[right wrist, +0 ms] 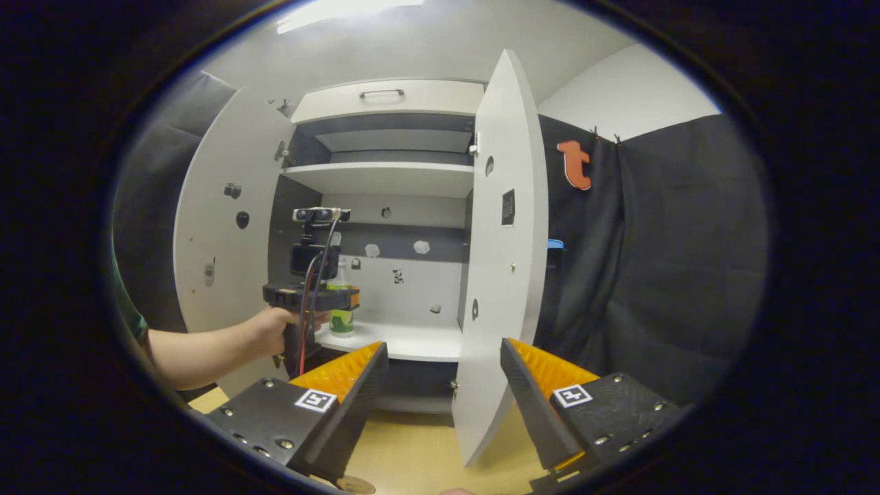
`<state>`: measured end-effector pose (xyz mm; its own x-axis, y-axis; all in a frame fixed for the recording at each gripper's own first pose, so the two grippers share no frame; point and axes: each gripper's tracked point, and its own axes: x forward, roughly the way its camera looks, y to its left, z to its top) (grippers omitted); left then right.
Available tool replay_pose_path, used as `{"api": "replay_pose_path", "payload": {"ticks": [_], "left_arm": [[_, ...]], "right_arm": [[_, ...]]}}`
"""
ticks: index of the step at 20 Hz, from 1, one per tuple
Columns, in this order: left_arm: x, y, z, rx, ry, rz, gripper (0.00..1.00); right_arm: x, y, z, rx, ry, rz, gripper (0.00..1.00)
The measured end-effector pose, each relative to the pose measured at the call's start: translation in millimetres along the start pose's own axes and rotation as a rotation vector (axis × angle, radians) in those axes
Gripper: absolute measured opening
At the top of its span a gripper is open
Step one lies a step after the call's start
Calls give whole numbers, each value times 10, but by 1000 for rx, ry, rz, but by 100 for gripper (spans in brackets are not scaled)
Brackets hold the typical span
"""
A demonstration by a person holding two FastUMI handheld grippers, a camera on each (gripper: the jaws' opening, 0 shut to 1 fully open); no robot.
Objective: Grasp the bottle in the cabinet with the left hand and place it on the coaster, then close the right door with the right hand and the left door with the left hand.
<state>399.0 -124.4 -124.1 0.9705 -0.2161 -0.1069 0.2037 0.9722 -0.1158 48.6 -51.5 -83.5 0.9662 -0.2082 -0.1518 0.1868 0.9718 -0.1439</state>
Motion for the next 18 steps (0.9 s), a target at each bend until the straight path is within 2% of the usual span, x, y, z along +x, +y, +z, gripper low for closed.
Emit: {"api": "replay_pose_path", "payload": {"ticks": [1,2,3,5,6,10,14,18], "left_arm": [[10,-15,-37,6,17,-10,98],[-57,-19,-53,2,29,-9,83],[-85,-51,-27,-5,27,-30,81],[-225,-60,28,-26,26,-39,80],[-310,-53,46,-31,27,-38,80],[-678,-92,90,-32,18,-53,80],[-1131,-137,140,-40,-1,-62,78],[-1625,-174,204,-44,-36,-67,80]], "right_arm": [[-28,-5,1,0,-3,1,99],[-53,-17,-16,1,-4,2,99],[-82,-21,-35,1,0,2,99],[-162,-28,-76,9,10,11,94],[-212,-18,-84,21,11,20,99],[-363,-74,-150,67,24,24,99],[-555,-168,-144,63,18,15,99],[-755,-177,-82,94,-7,49,98]]}}
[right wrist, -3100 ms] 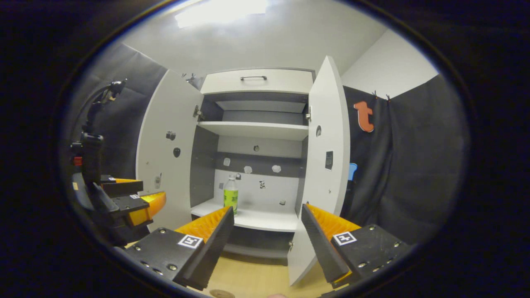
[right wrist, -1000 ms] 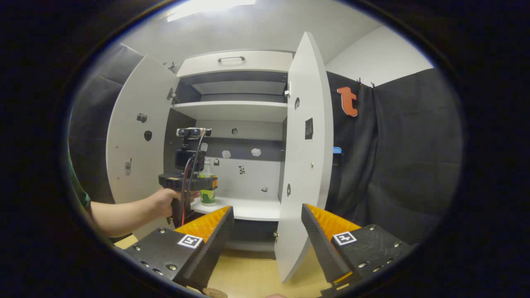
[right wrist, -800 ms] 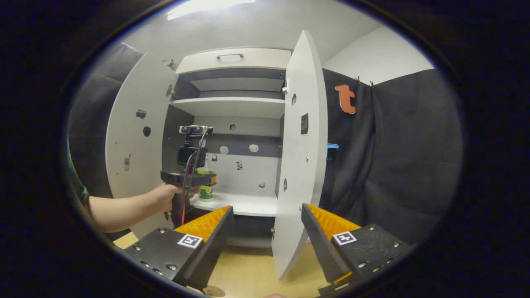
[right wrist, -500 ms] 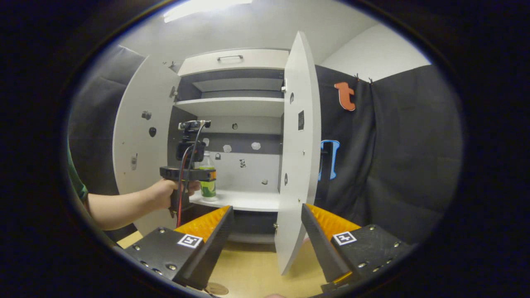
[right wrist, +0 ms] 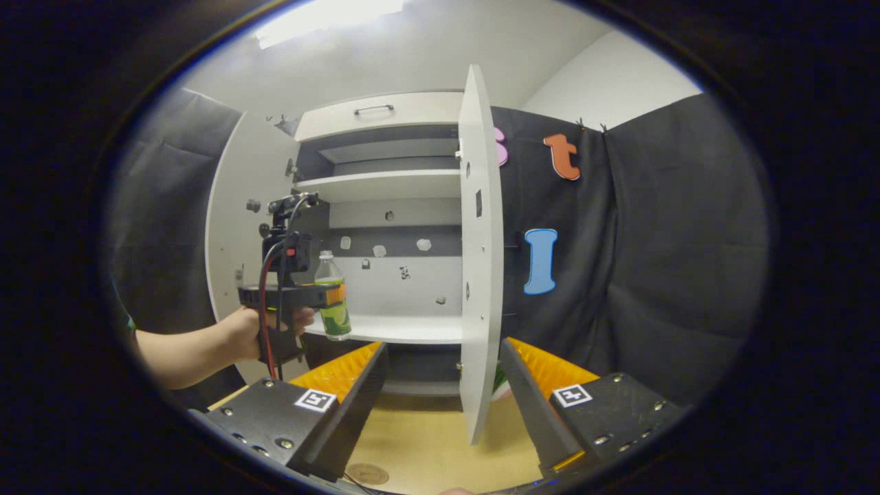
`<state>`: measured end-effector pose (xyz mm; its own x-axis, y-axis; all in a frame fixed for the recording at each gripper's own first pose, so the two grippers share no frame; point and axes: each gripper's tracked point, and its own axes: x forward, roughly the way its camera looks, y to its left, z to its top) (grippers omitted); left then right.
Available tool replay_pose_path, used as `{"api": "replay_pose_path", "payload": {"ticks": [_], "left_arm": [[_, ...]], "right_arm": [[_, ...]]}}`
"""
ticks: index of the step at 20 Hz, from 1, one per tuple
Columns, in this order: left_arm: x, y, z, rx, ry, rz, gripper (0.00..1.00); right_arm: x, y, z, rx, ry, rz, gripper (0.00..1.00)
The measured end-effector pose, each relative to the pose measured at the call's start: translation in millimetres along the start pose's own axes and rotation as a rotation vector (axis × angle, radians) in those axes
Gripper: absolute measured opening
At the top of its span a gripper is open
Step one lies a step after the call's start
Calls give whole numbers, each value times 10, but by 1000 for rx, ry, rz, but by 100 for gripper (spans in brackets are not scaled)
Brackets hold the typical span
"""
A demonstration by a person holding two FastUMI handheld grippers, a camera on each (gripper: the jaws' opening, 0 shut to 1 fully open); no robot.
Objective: Grasp the bottle in the cabinet with the left hand and place it on the coaster, then close the right door with the right hand and the left door with the left hand.
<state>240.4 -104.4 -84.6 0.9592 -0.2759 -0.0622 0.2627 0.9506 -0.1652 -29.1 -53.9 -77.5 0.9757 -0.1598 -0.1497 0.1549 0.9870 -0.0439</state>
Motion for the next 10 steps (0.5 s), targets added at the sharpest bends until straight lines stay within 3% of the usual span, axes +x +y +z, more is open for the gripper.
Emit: {"api": "replay_pose_path", "payload": {"ticks": [10], "left_arm": [[-987,-351,-94,-19,-85,-50,79]], "right_arm": [[-336,121,-29,53,-11,80,99]]}}
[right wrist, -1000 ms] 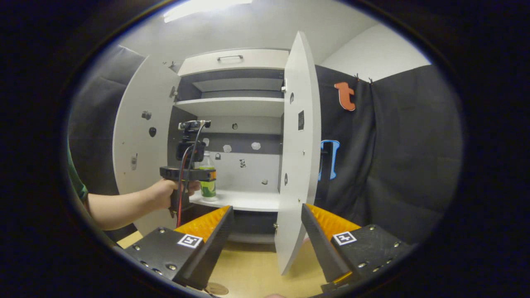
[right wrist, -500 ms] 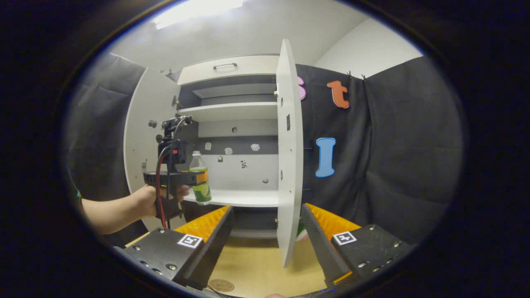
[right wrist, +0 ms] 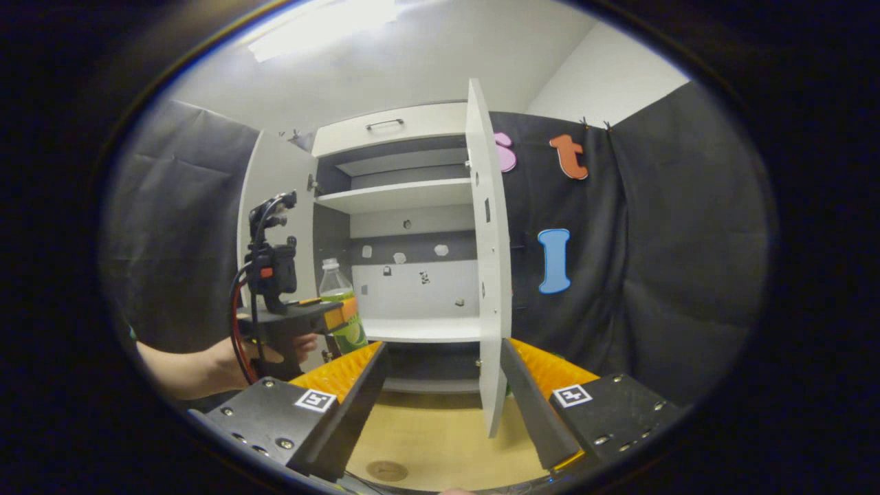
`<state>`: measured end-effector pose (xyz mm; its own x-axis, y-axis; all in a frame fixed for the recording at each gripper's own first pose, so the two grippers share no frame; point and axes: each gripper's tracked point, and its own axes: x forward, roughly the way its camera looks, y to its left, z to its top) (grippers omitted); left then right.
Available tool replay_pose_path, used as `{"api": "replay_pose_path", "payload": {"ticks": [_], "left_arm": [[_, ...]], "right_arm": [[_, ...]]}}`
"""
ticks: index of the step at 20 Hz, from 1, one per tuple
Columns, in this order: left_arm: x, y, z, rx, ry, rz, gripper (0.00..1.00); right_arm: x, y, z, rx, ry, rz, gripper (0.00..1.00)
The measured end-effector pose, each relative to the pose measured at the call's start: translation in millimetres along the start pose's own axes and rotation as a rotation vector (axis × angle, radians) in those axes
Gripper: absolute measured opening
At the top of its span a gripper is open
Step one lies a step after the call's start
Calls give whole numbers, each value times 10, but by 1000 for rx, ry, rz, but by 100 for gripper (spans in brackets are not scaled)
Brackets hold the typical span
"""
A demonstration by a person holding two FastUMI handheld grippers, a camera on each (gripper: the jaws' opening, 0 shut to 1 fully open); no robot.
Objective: Grasp the bottle in the cabinet with the left hand and place it on the coaster, then close the right door with the right hand and the left door with the left hand.
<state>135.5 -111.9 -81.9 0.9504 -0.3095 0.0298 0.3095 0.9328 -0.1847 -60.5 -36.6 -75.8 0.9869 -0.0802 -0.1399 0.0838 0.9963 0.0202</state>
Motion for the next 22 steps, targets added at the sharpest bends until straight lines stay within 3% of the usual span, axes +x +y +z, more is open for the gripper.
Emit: {"api": "replay_pose_path", "payload": {"ticks": [6,10,17,22], "left_arm": [[-429,0,-532,-30,-22,17,80],[-733,-61,-1180,12,58,1,80],[-1215,-514,-2037,35,129,-117,80],[-1322,-590,-2538,13,165,-138,80]], "right_arm": [[-30,9,-12,0,5,10,98],[52,-19,23,35,4,1,99],[402,214,79,79,-23,43,99],[543,341,-178,60,48,66,99]]}}
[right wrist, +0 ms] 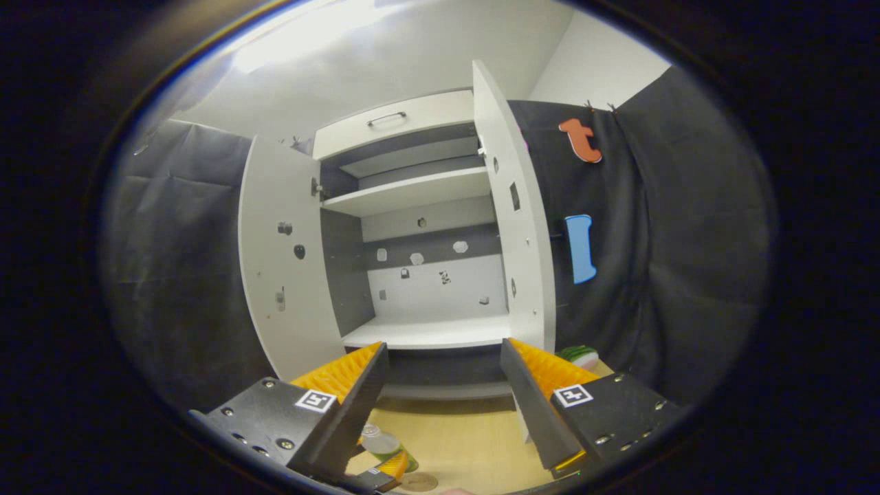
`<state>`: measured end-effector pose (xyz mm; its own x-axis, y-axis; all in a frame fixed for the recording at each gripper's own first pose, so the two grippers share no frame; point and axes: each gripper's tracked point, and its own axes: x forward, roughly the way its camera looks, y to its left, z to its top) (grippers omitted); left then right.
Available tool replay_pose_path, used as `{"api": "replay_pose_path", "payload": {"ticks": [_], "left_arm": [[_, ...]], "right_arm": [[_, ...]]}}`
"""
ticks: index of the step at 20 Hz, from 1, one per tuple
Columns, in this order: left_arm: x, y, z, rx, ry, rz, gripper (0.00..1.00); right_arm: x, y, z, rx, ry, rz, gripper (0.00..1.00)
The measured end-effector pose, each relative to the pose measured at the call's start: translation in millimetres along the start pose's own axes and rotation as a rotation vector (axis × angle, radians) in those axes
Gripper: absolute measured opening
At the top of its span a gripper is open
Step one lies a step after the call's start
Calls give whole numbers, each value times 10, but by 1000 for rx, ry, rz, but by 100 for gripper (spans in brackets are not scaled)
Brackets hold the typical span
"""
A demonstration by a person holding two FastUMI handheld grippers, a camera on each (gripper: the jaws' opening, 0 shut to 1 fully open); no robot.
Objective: Grasp the bottle in the cabinet with the left hand and place it on the coaster, then close the right door with the right hand and the left door with the left hand.
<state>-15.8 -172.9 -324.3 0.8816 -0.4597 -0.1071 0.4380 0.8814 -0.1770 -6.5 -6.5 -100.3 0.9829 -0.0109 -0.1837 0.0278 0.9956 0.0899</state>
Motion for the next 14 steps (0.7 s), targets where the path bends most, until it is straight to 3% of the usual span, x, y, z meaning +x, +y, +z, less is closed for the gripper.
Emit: {"api": "replay_pose_path", "payload": {"ticks": [1,2,8,14], "left_arm": [[4,-1,-105,0,7,-5,80],[7,-9,-202,4,21,-6,80],[-1,-77,-594,-1,58,-47,80],[-81,-112,-832,4,88,-78,81]], "right_arm": [[43,19,-86,-8,24,1,94],[84,32,-162,-19,46,-3,99],[245,196,-329,-4,90,23,99],[223,91,-525,-25,134,8,99]]}}
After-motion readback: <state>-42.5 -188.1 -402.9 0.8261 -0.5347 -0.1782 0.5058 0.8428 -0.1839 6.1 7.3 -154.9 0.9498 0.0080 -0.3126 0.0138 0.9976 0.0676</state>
